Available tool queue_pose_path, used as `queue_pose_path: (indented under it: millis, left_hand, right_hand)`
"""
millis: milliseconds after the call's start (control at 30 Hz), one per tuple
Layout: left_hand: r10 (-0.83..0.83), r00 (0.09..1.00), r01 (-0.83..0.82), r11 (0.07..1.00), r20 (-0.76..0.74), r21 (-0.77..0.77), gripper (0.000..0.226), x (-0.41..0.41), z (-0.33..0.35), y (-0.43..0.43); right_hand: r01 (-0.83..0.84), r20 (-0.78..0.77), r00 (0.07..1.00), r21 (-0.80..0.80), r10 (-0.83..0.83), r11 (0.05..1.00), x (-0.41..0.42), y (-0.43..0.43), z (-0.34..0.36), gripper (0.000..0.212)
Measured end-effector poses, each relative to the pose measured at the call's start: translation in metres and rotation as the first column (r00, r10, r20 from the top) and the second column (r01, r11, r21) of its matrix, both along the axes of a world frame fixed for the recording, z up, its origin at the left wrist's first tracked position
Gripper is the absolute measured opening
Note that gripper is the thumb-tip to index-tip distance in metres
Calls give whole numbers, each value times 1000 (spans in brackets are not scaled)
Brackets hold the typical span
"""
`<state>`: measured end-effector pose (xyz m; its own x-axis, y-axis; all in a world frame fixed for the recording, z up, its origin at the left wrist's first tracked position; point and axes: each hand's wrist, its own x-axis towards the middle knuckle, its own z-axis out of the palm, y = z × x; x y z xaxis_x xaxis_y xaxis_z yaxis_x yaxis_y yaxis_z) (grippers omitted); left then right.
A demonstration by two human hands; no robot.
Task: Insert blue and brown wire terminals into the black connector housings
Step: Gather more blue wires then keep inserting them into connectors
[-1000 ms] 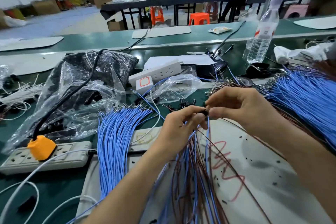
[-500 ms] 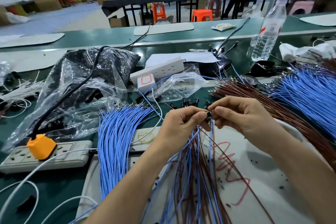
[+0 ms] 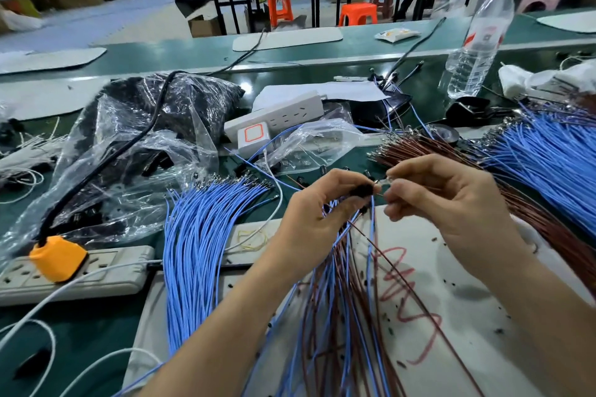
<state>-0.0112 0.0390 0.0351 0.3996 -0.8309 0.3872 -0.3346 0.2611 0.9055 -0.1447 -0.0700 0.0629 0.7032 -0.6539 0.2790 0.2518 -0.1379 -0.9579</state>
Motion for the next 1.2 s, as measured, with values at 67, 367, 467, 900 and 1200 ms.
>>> queue_pose_path:
  millis: [67,367,467,900,1200]
  left_hand:
    - [-6,1000,6,1000,-13,4,28,0,0,0]
    - [-34,999,34,999,-2,13,29,0,1,2]
    - [-35,999,35,999,3,7,24,0,1,2]
    - [-71,994,77,995,-87,69,17,-2,-1,1]
    - [-121,974,145,982,-191,120,13,-4,1,1]
  right_hand:
    - [4,-3,1000,-25,-4,1000,1,2,-1,13]
    - [0,-18,1000,-140,-3,990,0,5,1,16]
    - [0,-3,1000,-149,0,989,-1,5,1,15]
    - [-73,-87,994,-73,66,995,-4,-1,-1,12]
    - [-195,-233,947,131,221,972,-6,-10,-2,14]
